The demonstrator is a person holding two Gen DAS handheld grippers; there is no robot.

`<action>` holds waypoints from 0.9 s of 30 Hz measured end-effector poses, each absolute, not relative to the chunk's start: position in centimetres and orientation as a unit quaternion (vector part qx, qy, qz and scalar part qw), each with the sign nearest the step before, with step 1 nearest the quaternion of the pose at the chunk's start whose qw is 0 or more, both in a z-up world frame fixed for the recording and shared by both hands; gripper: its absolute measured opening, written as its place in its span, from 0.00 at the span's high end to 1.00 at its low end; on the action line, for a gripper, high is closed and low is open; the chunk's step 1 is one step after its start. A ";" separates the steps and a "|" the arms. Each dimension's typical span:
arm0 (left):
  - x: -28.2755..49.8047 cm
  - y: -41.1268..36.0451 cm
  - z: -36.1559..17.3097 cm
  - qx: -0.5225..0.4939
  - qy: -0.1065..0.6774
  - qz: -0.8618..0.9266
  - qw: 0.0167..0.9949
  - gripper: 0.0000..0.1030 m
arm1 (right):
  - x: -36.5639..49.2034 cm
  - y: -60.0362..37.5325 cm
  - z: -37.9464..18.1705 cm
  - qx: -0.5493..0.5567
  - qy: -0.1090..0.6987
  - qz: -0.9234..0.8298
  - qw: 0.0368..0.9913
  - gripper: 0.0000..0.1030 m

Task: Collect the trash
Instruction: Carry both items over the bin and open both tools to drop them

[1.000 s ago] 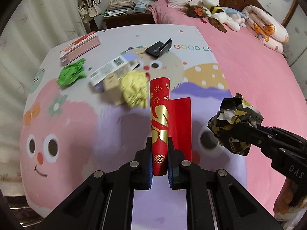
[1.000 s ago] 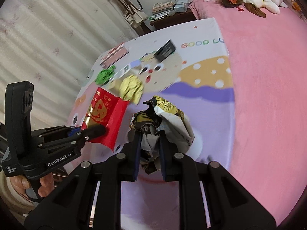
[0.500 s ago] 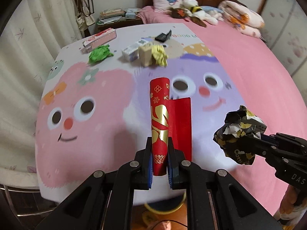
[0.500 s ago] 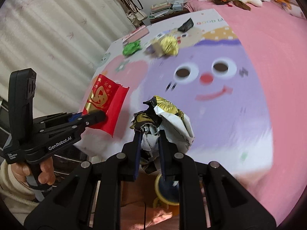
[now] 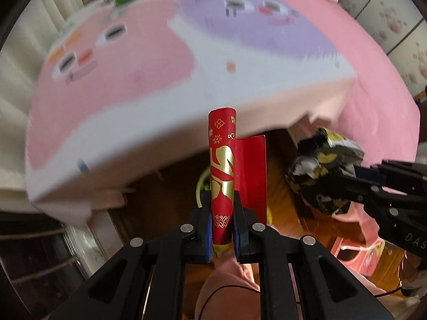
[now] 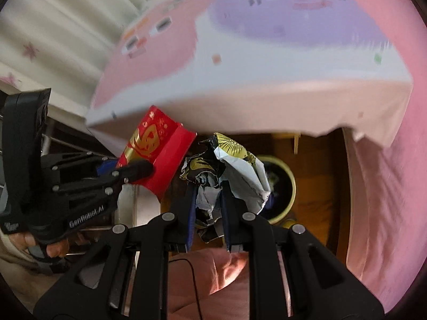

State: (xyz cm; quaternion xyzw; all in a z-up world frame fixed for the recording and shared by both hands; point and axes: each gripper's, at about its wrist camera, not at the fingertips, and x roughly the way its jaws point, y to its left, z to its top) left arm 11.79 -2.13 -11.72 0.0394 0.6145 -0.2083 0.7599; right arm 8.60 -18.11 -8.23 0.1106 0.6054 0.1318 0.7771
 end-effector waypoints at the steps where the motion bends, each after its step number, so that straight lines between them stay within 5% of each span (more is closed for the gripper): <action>1: 11.6 -2.2 -12.9 0.038 0.622 -0.208 0.754 0.89 | 8.9 -18.2 -9.3 0.112 0.611 0.128 0.773 0.86; 14: 8.8 -4.2 -32.5 0.041 0.677 -0.188 0.710 0.89 | 8.4 -19.4 -31.3 0.109 0.675 0.084 0.725 0.86; 22: 8.4 -6.0 -39.9 0.052 0.681 -0.202 0.702 0.86 | 9.4 -21.2 -39.5 0.096 0.681 0.080 0.721 0.85; 27: 9.2 -6.2 -41.7 0.054 0.679 -0.201 0.704 0.69 | 10.0 -21.1 -41.2 0.068 0.677 0.084 0.728 0.66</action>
